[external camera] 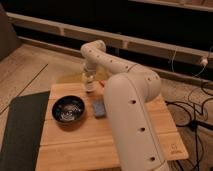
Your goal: Place the ceramic cup over the eraser
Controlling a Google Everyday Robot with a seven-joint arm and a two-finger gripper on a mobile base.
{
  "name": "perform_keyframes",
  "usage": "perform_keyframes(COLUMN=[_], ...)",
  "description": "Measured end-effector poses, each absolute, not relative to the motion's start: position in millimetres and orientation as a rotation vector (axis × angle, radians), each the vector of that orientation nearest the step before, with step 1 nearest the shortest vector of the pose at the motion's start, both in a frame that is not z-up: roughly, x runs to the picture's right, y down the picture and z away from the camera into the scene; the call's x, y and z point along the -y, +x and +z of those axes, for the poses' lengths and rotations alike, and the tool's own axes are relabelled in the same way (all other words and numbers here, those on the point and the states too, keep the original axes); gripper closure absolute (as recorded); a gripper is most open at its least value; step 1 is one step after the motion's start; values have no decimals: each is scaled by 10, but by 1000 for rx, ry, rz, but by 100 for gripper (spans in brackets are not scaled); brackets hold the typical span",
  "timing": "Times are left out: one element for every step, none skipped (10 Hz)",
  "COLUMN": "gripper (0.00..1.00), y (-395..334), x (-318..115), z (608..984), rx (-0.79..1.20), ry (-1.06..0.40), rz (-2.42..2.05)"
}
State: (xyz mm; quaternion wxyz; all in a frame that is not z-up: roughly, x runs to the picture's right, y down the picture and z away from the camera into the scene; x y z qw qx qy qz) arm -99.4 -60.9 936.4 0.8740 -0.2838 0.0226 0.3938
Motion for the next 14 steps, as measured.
perform_keyframes(gripper=[100, 100, 100, 100, 100, 100, 100, 100, 100, 100, 100, 100, 100, 100], y=[-952, -930, -883, -864, -864, -889, -904, -939, -984, -1036, -1055, -1064, -1054, -1039], x=[590, 583, 563, 548, 519, 490, 483, 488, 506, 521, 524, 517, 485, 465], z=[9402, 9424, 9461, 9479, 9503, 9530, 9552, 9573, 9585, 9602, 9614, 9619, 9627, 9630], rx=[-72, -86, -108, -117, -126, -128, -123, -109, -92, -73, -62, -57, -56, -57], ry=[-585, -581, -576, -576, -579, -585, -586, -587, -586, -583, -582, -583, -589, -593], rz=[807, 801, 793, 794, 795, 797, 802, 809, 816, 818, 819, 820, 823, 824])
